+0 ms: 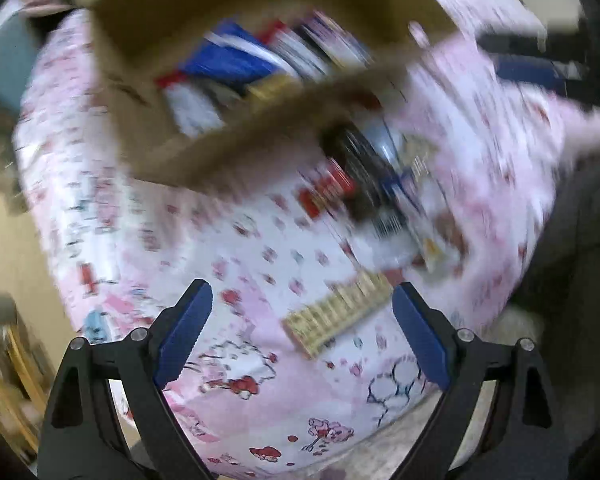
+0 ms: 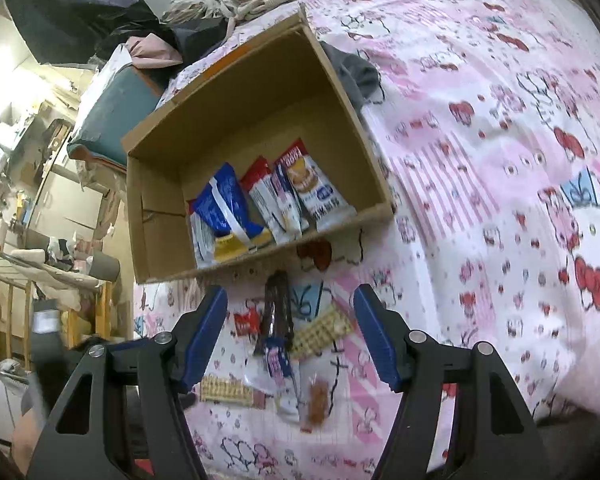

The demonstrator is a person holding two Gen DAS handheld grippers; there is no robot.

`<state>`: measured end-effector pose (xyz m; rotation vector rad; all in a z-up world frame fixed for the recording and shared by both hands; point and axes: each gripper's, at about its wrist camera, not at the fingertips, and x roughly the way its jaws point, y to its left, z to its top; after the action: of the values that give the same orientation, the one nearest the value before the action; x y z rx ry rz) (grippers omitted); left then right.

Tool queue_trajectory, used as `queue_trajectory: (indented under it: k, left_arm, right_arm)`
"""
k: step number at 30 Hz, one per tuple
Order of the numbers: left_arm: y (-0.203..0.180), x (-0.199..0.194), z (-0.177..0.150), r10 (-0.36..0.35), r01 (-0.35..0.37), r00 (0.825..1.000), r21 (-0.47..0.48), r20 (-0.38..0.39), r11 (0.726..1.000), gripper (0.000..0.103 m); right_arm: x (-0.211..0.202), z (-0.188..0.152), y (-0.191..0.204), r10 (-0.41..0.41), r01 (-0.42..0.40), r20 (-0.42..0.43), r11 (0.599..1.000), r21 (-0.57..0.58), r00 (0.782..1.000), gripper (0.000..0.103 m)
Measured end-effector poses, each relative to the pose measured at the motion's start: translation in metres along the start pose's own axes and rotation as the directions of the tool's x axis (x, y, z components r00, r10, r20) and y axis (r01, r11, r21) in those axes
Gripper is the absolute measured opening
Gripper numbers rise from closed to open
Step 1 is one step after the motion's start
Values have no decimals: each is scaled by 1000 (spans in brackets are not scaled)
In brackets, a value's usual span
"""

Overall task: Organize snacks
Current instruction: 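Grasp a checkered brown wafer bar with the left tool while the right tool grasps another purple-white bar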

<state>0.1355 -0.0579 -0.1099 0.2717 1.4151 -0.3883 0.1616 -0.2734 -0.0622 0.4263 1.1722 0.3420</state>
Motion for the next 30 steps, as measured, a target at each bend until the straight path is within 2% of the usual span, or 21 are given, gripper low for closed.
queue_trajectory:
  k: [1,3,4,6,8,10,14,16,17,18,20,24,26,28,30]
  left_arm:
    - [-5,12,-1,-16,18,999,45,-43,999,88]
    - [-15,31,-2,3,9,995,121,-98,993,81]
    - [-18,37,-2,12,4,994,145,-113,989,78]
    - [-24,47,-1,27,-5,993,184,-113,983,65]
    - [-30,53,-2,27,0,993,230,-115,973,65]
    - [-33,61,-3,14,19,990,235,-137,972,62]
    - [-35,65,-2,0,29,992,237,-125,971,57]
    - [-35,63,-3,-17,44,993,227,-120,973,40]
    - [-35,62,-3,-40,70,990,220,-135,973,25]
    - [-35,62,-2,-60,92,986,212,-153,973,22]
    - [-34,60,-5,-105,142,975,186,-194,972,22]
    - [-30,53,-21,-75,110,975,162,-210,981,22]
    - [-23,45,-29,-62,85,979,115,-193,990,22]
    - [-18,30,-34,-22,31,989,64,-144,997,22]
    - [-7,13,-39,-17,14,996,-30,-91,999,22]
  right_arm:
    - [0,-3,-1,3,-3,-5,1000,-2,1000,68]
    - [-1,-4,0,11,-11,-10,1000,-10,1000,68]
    - [-3,-3,0,14,-14,-9,1000,-17,1000,68]
    - [-4,-3,-1,13,-13,-5,1000,-19,1000,68]
    - [-6,-3,-4,12,-12,-3,1000,-9,1000,68]
    - [-6,-3,-10,5,-5,-7,1000,6,1000,68]
    - [-5,-1,-18,9,-8,-15,999,46,1000,68]
    - [-3,0,-20,17,-16,-22,998,61,1000,68]
    - [-2,-1,-20,17,-16,-25,998,62,1000,68]
    - [0,-1,-19,11,-10,-31,998,58,999,68]
    - [3,-1,-16,-1,3,-50,999,38,999,68]
    - [9,-4,-12,2,-1,-87,1000,14,996,68]
    - [15,-7,-10,15,-14,-118,1000,9,993,68]
    - [21,-10,-4,30,-31,-156,999,-9,987,68]
    - [26,-15,5,58,-67,-197,997,-37,979,61]
